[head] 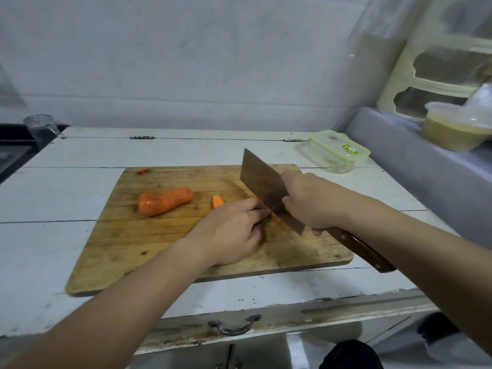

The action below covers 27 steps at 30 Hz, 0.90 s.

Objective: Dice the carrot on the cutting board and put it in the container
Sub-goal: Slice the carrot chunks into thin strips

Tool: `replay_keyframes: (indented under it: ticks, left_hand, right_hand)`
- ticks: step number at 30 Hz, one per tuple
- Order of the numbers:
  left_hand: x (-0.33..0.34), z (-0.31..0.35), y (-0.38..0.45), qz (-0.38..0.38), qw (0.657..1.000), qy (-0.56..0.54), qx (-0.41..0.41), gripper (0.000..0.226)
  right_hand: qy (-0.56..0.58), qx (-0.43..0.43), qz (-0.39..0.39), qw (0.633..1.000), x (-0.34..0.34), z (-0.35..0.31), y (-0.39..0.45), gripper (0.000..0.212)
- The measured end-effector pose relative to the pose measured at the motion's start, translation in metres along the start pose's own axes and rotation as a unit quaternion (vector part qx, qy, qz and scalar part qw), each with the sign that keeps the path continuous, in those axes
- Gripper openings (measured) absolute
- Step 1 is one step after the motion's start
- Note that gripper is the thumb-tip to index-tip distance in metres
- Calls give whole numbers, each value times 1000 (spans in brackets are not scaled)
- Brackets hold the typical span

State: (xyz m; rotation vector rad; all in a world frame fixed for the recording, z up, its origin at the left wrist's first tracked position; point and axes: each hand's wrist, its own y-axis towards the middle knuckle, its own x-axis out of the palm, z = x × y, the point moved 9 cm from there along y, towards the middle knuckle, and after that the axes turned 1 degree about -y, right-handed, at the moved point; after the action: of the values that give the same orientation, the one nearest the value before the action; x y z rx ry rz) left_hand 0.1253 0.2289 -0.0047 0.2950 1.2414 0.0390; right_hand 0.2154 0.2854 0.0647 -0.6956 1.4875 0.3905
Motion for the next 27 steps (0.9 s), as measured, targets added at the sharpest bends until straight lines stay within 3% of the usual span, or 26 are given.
replay_keyframes:
  ticks: [8, 22, 27]
  left_hand:
    - [0, 0, 0, -1, 1000, -7, 4, 49]
    - [5, -6, 2, -1, 1000, 1, 0, 48]
    - [5, -5, 1, -1, 1000, 2, -2, 51]
  right_hand:
    - [3, 2, -23, 1000, 2, 1, -2, 5]
    - [5, 3, -16, 1000, 13, -4, 17, 16]
    - [4, -7, -20, 1000, 12, -9, 30, 6]
